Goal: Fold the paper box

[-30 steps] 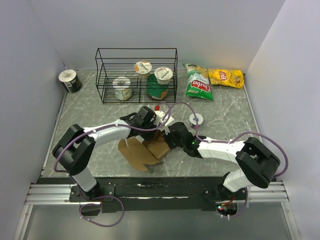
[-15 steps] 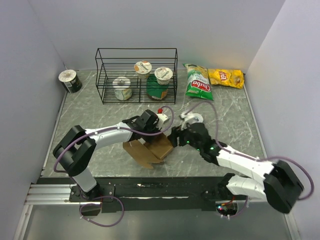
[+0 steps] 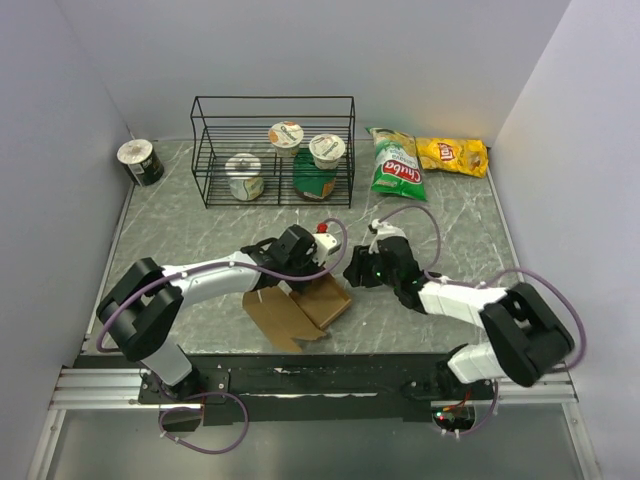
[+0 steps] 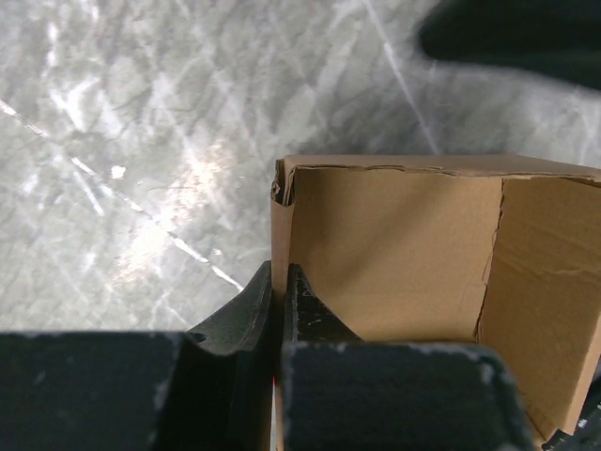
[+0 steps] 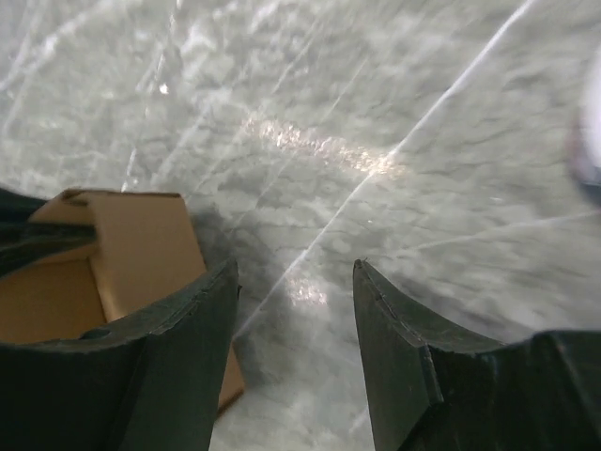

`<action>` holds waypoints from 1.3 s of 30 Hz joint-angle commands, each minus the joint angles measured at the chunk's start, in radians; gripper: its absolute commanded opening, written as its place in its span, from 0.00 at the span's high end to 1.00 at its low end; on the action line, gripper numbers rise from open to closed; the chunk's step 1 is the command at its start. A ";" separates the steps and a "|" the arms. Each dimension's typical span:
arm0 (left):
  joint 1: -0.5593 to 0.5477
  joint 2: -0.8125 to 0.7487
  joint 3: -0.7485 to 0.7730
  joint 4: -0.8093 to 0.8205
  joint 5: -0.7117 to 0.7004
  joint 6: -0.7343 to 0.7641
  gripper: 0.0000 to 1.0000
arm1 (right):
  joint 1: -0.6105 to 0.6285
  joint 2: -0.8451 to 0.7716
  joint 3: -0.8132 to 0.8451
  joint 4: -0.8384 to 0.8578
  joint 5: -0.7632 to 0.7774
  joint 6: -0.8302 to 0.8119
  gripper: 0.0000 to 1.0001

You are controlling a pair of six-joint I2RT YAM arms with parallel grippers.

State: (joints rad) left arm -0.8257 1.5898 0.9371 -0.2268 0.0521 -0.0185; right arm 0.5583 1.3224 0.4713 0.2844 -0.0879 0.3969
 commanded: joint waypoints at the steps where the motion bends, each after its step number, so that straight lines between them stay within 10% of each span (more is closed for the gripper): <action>1: -0.016 -0.004 0.011 0.026 0.034 0.008 0.99 | -0.003 0.108 0.076 0.159 -0.098 0.039 0.42; 39: -0.038 0.110 0.069 -0.017 0.101 -0.012 0.95 | 0.213 0.225 0.115 0.288 -0.142 0.204 0.46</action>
State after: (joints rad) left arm -0.8467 1.6489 0.9787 -0.3050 0.0891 -0.0193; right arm 0.6945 1.5604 0.5297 0.4870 -0.0990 0.5461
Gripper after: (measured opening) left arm 0.079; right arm 0.539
